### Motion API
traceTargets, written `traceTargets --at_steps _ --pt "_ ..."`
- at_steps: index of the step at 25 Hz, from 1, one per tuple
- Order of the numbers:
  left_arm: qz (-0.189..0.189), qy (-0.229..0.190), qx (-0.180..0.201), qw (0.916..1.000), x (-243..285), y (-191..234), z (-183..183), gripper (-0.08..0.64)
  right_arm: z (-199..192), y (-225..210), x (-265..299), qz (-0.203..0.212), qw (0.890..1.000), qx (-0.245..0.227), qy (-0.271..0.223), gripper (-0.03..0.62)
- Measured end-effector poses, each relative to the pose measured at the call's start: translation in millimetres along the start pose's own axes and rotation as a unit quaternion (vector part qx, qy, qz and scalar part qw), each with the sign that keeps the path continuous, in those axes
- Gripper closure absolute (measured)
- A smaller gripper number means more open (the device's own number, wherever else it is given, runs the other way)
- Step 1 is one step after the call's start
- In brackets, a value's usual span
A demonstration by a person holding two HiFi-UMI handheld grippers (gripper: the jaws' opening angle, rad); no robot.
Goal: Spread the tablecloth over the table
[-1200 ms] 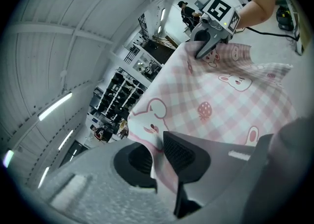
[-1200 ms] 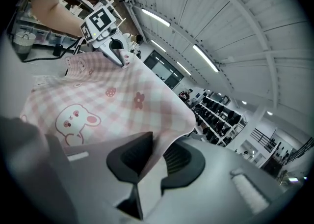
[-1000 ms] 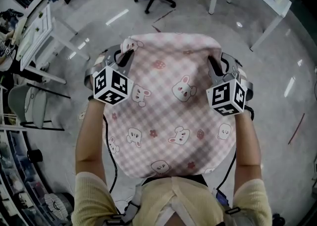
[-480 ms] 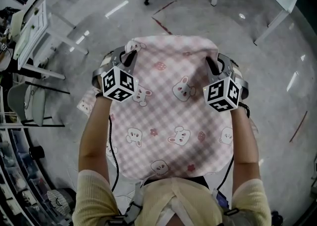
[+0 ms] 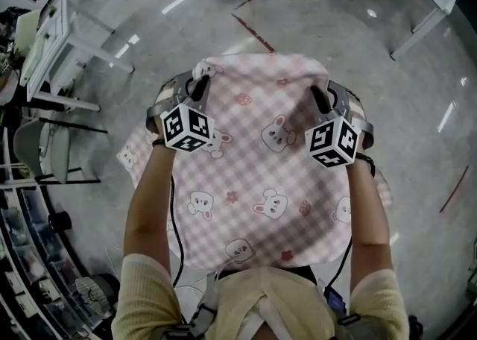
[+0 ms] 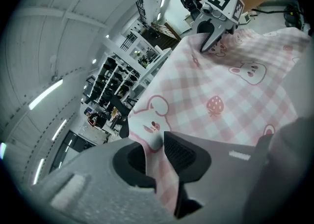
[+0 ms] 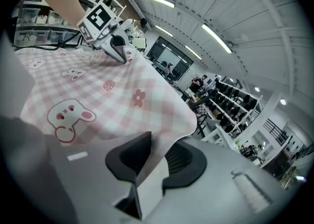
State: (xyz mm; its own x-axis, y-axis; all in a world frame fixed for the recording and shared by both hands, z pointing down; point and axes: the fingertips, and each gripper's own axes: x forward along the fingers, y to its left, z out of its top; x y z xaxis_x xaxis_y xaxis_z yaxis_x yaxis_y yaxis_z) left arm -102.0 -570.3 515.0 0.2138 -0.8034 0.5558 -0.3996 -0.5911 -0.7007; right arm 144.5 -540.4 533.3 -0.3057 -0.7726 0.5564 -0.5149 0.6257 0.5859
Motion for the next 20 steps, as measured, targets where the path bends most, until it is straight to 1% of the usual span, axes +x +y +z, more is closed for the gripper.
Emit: traceTargets --at_steps 6,9,11,12,13,14,15,16,18,19,20 --pt "-0.009 0.032 -0.068 0.9971 15 -3 -7 0.477 -5 -1 6 0.008 1.0 -0.004 0.003 0.488" --pt "-0.013 0.038 -0.085 0.9956 17 -5 -9 0.476 -8 0 10 0.01 1.0 -0.001 0.005 0.476" --pt "-0.009 0.041 -0.095 0.9946 17 -2 -13 0.466 -7 -1 11 0.002 1.0 -0.004 0.008 0.466" --pt "-0.006 0.044 -0.102 0.9938 17 1 -15 0.444 -6 -2 10 -0.007 1.0 -0.006 0.009 0.455" --pt "-0.002 0.047 -0.112 0.9926 18 3 -18 0.372 -6 -5 10 -0.018 1.0 -0.008 0.009 0.431" --pt "-0.002 0.05 -0.121 0.9914 18 3 -20 0.279 -7 -9 9 -0.032 0.999 -0.008 0.007 0.377" --pt "-0.002 0.051 -0.128 0.9904 18 1 -22 0.245 -10 -13 7 -0.044 0.999 -0.004 0.002 0.323" --pt "-0.001 0.052 -0.13 0.9901 18 -2 -22 0.245 -13 -17 5 -0.053 0.999 0.003 -0.003 0.303" --pt "0.002 0.055 -0.122 0.991 16 -6 -24 0.245 -19 -20 3 -0.061 0.998 0.026 -0.011 0.282" --pt "0.003 0.056 -0.119 0.9913 14 -7 -25 0.245 -20 -20 1 -0.059 0.997 0.04 -0.013 0.268" --pt "0.003 0.058 -0.118 0.9914 11 -7 -25 0.245 -21 -18 0 -0.054 0.997 0.054 -0.013 0.267"
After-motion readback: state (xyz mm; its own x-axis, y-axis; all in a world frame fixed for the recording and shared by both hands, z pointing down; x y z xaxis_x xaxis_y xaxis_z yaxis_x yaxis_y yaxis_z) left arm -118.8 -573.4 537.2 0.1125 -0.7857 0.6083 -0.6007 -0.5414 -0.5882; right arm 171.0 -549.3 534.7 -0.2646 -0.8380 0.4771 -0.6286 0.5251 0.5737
